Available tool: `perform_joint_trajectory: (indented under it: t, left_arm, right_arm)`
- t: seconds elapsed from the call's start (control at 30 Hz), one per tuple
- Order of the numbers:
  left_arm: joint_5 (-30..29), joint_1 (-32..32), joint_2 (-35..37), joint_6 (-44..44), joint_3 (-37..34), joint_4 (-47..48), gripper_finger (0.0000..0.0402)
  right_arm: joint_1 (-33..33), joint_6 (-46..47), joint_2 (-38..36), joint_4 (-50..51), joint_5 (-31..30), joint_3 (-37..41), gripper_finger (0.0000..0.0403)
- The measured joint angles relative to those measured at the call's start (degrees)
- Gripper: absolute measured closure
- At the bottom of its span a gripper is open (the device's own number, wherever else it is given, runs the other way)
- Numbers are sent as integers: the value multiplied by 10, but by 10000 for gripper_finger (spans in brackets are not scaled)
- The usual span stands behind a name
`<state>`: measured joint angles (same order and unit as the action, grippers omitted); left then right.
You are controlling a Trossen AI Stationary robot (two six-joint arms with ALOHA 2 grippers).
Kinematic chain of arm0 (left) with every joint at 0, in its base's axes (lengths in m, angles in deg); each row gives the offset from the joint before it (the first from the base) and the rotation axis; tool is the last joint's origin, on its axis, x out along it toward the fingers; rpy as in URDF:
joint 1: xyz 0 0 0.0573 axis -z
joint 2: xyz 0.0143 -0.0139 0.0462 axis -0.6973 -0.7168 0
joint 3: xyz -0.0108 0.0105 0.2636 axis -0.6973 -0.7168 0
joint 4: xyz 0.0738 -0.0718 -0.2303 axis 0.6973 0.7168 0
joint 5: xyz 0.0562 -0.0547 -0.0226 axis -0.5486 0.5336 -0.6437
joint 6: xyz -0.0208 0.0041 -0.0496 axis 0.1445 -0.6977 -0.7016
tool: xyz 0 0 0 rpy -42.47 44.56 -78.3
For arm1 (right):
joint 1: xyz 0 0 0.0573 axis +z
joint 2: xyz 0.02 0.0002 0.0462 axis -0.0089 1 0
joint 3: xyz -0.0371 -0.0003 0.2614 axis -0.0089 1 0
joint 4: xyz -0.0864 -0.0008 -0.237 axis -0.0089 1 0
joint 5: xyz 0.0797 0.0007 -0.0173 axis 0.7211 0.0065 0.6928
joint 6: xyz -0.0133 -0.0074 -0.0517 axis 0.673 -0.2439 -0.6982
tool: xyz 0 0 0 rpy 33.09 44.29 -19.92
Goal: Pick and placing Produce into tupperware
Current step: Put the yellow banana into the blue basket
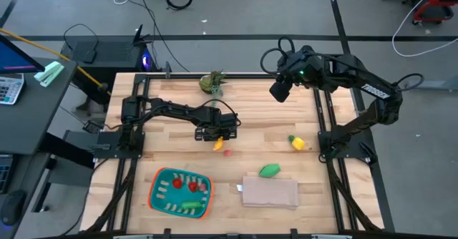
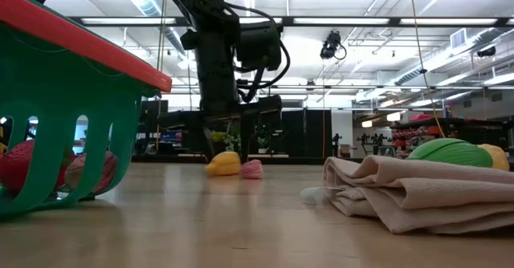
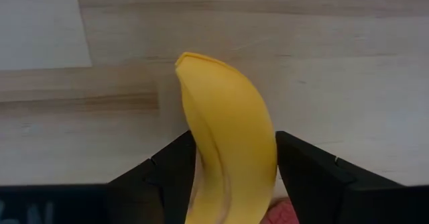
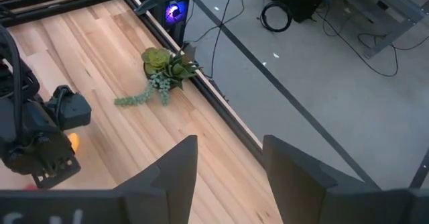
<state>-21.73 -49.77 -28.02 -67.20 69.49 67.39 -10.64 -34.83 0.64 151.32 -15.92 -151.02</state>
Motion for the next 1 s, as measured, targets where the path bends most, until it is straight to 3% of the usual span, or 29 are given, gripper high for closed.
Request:
perform_joint_trajectory:
  t: [0.37, 0.57, 0.83, 1.0]
  left_arm:
    - [15, 0, 0, 15, 0, -3, 251]
    - [31, 0, 0, 27, 0, -4, 244]
    - [91, 1, 0, 88, 0, -13, 260]
    - [172, 0, 0, 133, 0, -52, 254]
  right_arm:
    - [0, -6, 0, 0, 0, 0, 224]
    - [0, -6, 0, 0, 0, 0, 224]
    - [0, -9, 0, 0, 0, 0, 224]
    - [0, -10, 0, 0, 0, 0, 224]
